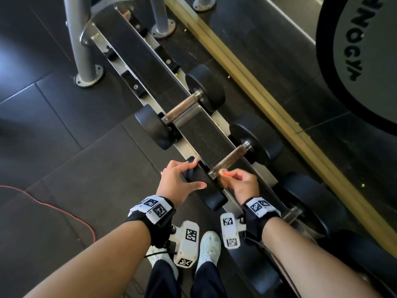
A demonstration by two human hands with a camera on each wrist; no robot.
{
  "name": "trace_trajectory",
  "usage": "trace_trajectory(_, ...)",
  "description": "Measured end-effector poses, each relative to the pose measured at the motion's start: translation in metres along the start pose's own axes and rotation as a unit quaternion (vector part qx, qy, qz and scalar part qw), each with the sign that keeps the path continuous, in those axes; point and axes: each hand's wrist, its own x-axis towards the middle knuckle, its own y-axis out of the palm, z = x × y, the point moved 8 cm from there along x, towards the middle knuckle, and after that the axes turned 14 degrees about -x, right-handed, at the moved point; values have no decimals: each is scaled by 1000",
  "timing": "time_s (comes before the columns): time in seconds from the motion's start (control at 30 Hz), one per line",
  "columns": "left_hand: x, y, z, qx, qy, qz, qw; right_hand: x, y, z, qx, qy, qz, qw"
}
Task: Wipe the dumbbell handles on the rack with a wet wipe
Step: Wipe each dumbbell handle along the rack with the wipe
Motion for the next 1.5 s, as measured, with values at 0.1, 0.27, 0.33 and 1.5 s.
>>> trace_trajectory(0.1,0,1,0,3,-2,3,1000,3,-14,2,27,7,-46,999)
trace_trajectory(0.27,1,0,1,5,-3,9,1000,17,-53,4,198,48,-210,956)
trace_trajectory(0.33,2,0,2,3,-3,11,1000,21,-45,9,216,38,-200,955)
trace_trajectory(1.5,3,1,6,-4,-4,14,1000,-6,3,-2,2,26,-82,996)
